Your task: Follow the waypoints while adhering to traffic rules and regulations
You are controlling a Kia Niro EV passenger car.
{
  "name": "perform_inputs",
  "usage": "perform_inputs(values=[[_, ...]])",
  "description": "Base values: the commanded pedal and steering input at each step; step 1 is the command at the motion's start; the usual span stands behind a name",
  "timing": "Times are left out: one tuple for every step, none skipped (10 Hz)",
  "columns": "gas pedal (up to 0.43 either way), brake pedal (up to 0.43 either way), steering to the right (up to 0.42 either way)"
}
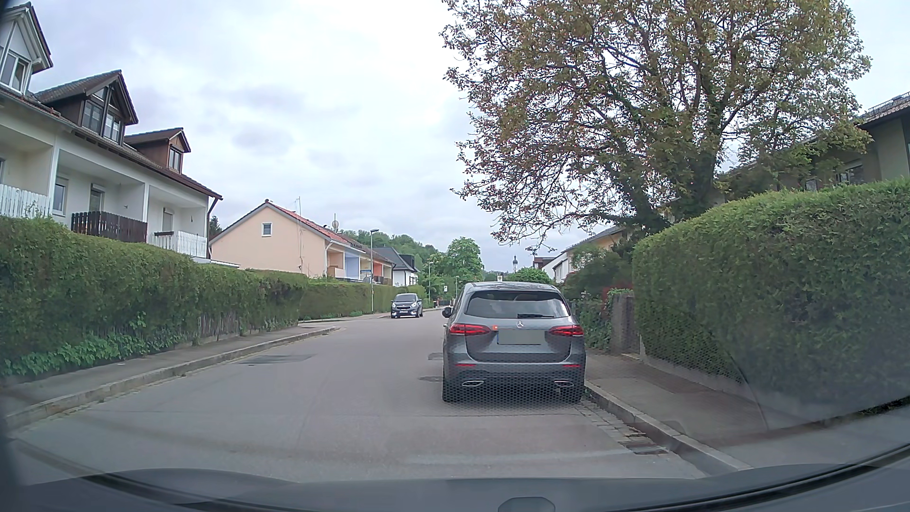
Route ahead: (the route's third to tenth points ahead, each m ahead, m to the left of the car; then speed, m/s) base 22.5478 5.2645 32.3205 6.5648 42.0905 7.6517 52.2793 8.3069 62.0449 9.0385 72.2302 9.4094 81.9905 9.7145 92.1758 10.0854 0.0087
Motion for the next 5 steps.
perform_inputs(values=[[0.0, 0.213, -0.165], [0.0, 0.213, -0.166], [0.0, 0.22, -0.167], [0.0, 0.213, -0.167], [0.0, 0.213, -0.167]])
